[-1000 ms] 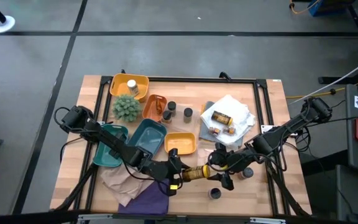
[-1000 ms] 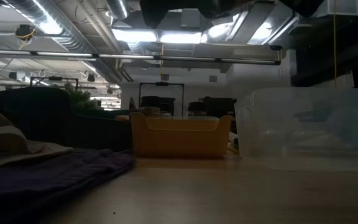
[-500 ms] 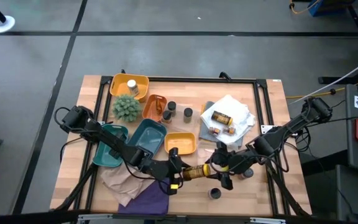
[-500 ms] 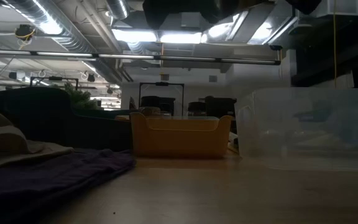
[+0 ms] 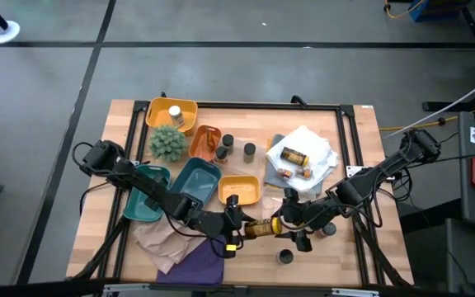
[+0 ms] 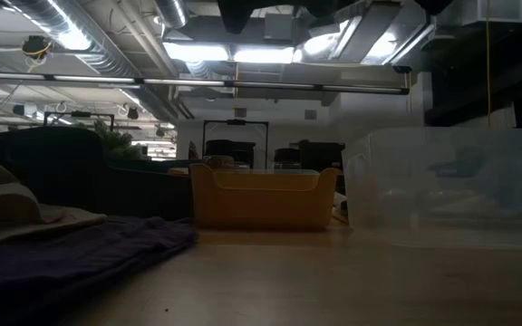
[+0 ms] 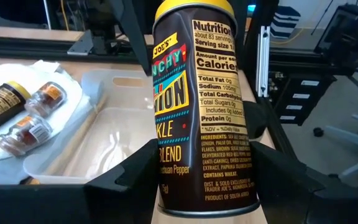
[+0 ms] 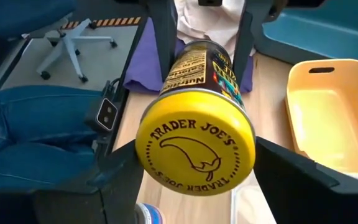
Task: Sort spices by type
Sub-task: Put the bottom yellow seasoning bottle into the bottom transparent bin
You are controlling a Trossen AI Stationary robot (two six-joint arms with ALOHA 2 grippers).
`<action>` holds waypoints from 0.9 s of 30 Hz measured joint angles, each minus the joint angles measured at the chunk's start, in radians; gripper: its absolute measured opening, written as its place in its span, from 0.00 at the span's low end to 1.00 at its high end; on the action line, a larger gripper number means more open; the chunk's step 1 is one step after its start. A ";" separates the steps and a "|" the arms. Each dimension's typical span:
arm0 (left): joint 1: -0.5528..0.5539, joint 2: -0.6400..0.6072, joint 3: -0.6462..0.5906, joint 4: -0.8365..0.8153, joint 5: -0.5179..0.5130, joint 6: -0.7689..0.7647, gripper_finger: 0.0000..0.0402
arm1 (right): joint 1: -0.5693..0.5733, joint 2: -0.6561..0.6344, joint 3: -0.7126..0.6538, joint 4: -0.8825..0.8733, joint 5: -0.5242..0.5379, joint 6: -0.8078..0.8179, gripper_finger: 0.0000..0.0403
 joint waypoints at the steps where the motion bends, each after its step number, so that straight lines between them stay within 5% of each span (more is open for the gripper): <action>1: 0.000 0.000 0.000 0.005 0.000 0.007 0.51 | 0.000 0.000 0.000 0.001 0.001 -0.006 0.71; 27: 0.010 -0.001 0.002 0.078 0.003 0.047 0.51 | 0.000 0.001 -0.001 0.081 0.000 -0.025 0.71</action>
